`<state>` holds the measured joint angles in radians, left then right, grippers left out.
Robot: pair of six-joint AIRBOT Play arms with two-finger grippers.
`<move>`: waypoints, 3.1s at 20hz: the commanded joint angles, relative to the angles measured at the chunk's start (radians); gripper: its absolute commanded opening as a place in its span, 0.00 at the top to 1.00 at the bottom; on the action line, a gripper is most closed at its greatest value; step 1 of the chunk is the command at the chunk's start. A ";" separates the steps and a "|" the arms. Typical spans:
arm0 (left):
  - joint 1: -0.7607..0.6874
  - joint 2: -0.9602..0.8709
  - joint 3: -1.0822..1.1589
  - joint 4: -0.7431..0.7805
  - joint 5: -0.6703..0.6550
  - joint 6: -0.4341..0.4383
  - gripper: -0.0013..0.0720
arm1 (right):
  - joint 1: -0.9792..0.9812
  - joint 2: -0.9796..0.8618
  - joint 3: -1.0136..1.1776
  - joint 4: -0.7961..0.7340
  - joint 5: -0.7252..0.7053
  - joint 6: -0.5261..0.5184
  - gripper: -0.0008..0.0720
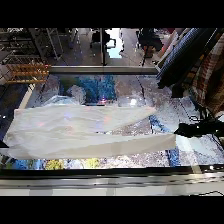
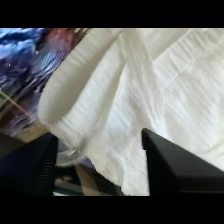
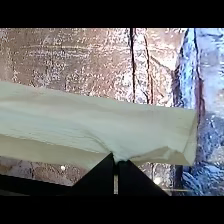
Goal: Fold the clothes and pants, and hang the long-sleeved shirts on hangers.
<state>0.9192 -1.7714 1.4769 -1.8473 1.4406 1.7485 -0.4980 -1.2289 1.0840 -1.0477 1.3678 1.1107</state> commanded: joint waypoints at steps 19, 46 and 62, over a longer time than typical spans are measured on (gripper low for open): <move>0.052 -0.042 0.140 -0.036 0.146 0.088 0.96 | -0.004 0.007 -0.111 -0.077 0.213 -0.075 0.97; 0.035 0.082 0.231 -0.190 0.109 0.037 0.16 | 0.219 -0.859 0.749 0.299 -0.483 -0.035 0.41; -0.075 0.084 0.231 -0.215 0.113 0.060 0.16 | 0.235 -0.878 0.941 0.154 -0.309 -0.003 0.97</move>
<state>0.8486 -1.6882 1.7069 -2.0624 1.5517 1.7996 -0.2680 -2.1521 1.9877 -0.8906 0.9855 1.1141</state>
